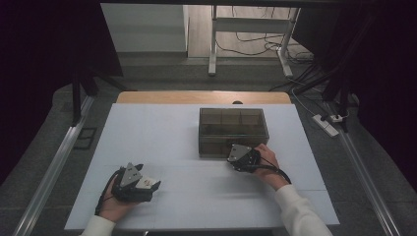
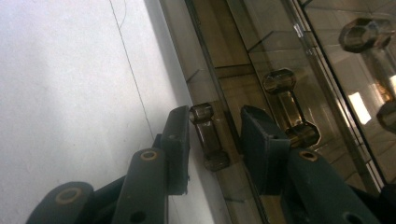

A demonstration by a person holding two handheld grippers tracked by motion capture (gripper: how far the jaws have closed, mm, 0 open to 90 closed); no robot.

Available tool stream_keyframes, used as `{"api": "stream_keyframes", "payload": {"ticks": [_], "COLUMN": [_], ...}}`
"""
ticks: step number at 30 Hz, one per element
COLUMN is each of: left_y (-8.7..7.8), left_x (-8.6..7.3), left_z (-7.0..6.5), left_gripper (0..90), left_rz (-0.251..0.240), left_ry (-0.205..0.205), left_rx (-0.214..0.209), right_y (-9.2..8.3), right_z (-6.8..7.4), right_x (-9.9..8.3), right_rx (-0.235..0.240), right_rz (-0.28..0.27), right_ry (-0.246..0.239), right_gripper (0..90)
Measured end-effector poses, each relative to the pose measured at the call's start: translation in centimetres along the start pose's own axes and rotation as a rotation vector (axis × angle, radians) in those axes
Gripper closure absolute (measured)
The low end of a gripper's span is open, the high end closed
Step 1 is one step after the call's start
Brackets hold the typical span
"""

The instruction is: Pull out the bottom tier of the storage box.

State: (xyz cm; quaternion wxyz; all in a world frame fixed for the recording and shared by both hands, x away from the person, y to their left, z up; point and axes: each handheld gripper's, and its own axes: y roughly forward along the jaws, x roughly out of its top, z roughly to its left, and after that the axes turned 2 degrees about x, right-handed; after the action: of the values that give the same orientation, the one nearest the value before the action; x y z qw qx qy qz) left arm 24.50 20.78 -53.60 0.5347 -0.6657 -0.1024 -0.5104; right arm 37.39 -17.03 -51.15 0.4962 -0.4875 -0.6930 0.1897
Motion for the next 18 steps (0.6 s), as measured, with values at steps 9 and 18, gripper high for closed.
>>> {"api": "stream_keyframes", "payload": {"ticks": [9, 18], "left_y": [0.04, 0.04], "left_x": [-0.02, -0.02], "left_z": [0.02, 0.0], "left_gripper": [12.0, 12.0], "left_rz": [0.004, 0.005], "left_ry": [0.0, 0.001], "left_rx": [0.0, 0.001], "right_y": [0.16, 0.01], "right_z": [0.17, 0.21], "right_x": [0.0, -0.01], "right_rx": [-0.003, 0.014], "right_rz": [0.004, 0.008], "right_ry": [-0.006, -0.031], "right_gripper": [62.7, 63.9]}}
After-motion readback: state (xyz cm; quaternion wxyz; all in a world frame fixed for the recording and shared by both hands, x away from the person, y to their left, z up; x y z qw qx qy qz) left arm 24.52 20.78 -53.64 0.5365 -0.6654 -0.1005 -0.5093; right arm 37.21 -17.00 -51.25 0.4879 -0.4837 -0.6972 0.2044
